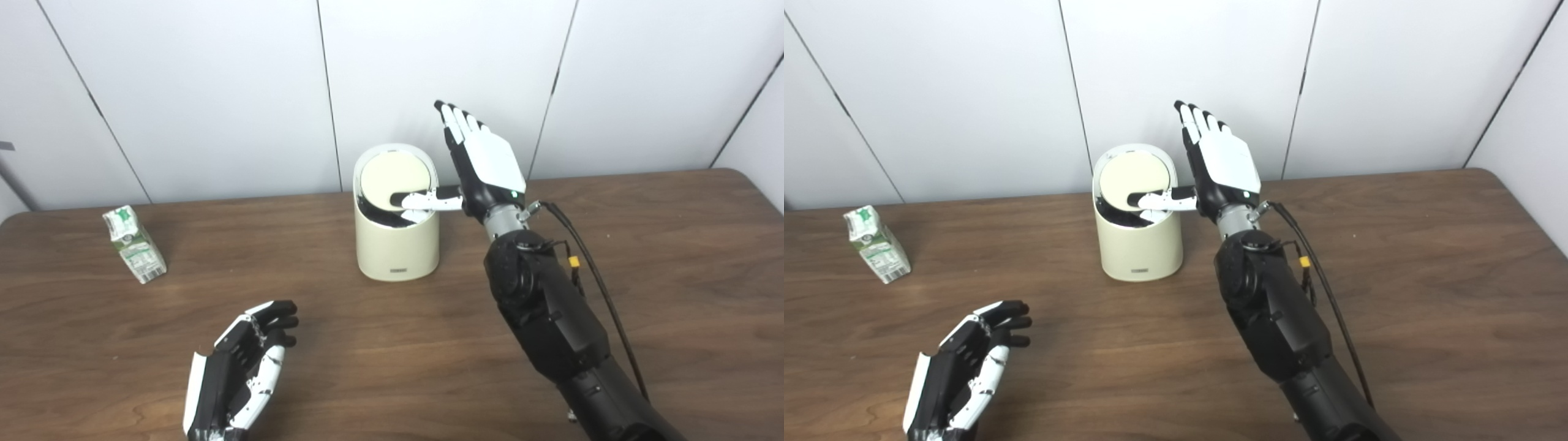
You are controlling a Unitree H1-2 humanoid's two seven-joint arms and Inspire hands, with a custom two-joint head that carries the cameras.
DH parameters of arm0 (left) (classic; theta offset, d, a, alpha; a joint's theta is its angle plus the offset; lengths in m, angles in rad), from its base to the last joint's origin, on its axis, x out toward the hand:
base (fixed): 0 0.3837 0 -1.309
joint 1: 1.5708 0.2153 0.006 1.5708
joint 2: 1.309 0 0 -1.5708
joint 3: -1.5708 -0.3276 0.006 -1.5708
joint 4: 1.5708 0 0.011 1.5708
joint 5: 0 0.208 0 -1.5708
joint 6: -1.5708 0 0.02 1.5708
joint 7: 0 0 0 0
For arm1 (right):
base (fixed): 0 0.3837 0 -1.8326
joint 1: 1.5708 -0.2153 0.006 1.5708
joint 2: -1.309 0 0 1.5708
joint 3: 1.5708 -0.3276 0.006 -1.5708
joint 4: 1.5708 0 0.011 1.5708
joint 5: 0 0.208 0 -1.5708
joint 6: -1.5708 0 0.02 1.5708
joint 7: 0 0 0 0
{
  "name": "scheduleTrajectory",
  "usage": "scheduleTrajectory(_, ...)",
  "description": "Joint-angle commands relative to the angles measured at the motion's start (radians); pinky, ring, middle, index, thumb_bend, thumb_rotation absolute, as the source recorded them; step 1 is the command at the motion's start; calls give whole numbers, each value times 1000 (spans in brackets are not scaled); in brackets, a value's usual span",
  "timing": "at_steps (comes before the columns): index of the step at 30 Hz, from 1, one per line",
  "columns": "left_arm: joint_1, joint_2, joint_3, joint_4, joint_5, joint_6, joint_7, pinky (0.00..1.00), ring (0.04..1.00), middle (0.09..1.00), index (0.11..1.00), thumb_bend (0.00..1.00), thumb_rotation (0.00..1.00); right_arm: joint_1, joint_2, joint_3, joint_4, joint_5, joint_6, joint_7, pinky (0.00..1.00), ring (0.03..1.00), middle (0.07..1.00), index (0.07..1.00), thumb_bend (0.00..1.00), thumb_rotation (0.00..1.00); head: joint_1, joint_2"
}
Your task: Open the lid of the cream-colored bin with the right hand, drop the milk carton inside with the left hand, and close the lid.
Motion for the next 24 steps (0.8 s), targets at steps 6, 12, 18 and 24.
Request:
scheduleTrajectory(6,58,-68,-6,-5,9,-40,12,629,714,739,733,230,432,-58,5,17,24,-18,19,-14,1000,1000,1000,1000,849,553,-1,0)
scheduleTrajectory(12,58,-66,-7,-1,6,-49,11,625,711,738,732,232,420,-57,-12,63,34,-80,62,-13,1000,1000,1000,1000,873,331,-1,-1)
scheduleTrajectory(18,59,-66,-7,-4,6,-45,11,623,708,736,732,235,427,-49,-20,86,25,-97,69,-22,1000,1000,1000,1000,888,231,-4,0)
scheduleTrajectory(24,60,-66,-8,-5,7,-43,12,623,709,737,733,239,431,-28,-28,72,-14,-67,52,-7,1000,1000,1000,1000,847,442,-5,-1)
